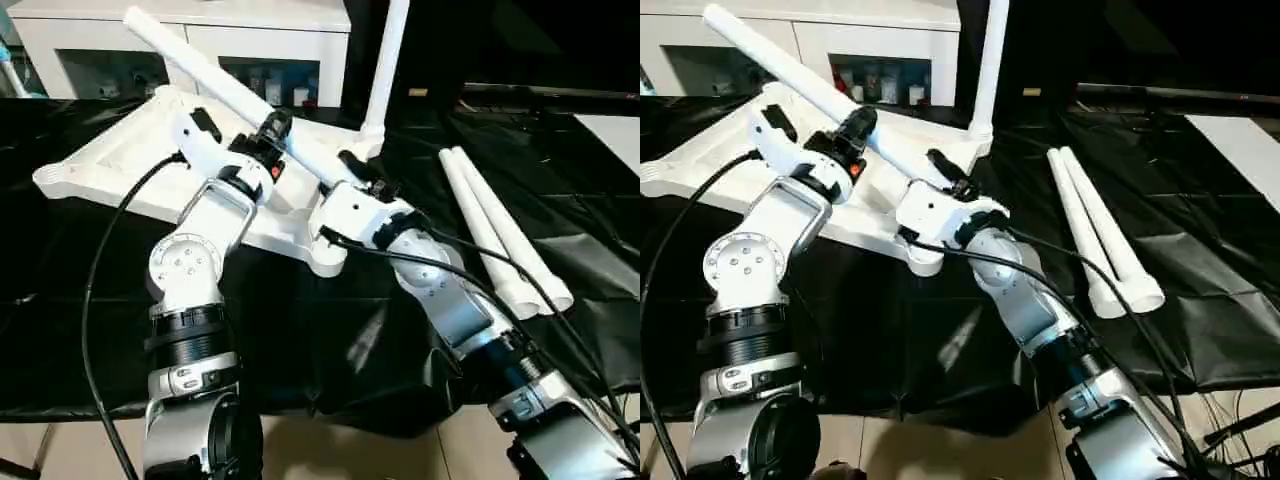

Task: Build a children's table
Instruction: Pick table leg

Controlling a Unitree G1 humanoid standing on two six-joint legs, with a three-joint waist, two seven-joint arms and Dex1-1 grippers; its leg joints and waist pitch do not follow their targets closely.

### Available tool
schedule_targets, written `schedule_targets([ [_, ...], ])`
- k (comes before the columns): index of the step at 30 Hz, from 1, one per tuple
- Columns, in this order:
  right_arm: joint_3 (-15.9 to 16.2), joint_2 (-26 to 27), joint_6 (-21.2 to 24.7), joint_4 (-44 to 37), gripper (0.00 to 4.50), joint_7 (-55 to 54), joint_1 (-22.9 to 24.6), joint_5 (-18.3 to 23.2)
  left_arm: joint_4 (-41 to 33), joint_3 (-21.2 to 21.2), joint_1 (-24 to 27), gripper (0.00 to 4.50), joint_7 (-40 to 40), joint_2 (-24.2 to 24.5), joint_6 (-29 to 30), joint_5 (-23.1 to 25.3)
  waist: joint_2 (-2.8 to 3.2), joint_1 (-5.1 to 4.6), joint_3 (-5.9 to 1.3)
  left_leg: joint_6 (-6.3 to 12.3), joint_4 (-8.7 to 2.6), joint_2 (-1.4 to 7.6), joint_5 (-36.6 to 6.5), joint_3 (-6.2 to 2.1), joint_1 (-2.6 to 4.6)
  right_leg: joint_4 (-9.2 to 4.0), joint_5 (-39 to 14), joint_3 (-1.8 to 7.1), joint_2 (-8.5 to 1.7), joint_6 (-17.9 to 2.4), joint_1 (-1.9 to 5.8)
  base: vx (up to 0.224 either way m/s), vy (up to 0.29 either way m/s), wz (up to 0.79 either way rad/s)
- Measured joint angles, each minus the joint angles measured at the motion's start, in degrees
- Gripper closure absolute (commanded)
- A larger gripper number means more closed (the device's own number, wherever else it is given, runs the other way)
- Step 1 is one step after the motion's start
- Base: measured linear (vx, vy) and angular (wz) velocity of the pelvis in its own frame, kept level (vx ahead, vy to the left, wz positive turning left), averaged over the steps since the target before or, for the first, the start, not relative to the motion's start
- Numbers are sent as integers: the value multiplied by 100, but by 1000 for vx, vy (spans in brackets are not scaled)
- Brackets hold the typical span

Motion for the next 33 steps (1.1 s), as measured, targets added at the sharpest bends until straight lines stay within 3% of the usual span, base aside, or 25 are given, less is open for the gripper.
schedule_targets([
  [8,-213,105,-91,8,103,326,4,513,0,-273,2,278,-253,90,-61,151,0,-2,0,1,5,1,0,-1,1,3,2,1,0,-1,1,0,0,0],
  [9,-344,147,-91,-31,79,638,44,848,4,-473,14,278,-392,232,-91,337,0,-2,0,1,5,1,0,-1,0,2,2,-1,1,-1,1,0,0,0],
  [13,-612,226,101,-312,59,1468,234,1775,52,-842,15,278,-701,542,-145,737,1,-2,0,3,5,4,1,-3,1,4,3,0,1,-2,1,0,0,0],
  [15,-700,168,457,-549,31,1900,286,2138,161,-1016,24,278,-937,768,-145,856,1,1,0,7,6,4,3,-4,1,5,6,-1,1,-5,1,0,0,0],
  [24,-1230,-174,1949,-808,26,3050,92,3328,179,-1225,-15,278,-1989,1499,114,909,1,31,0,14,15,5,9,-3,4,14,14,0,-1,-14,3,0,0,0],
  [33,-1824,-687,3702,-842,26,3976,-314,4555,-209,-1569,-45,278,-2940,1892,707,491,-5,129,0,13,17,5,10,2,4,18,14,0,-1,-15,2,0,0,0],
])
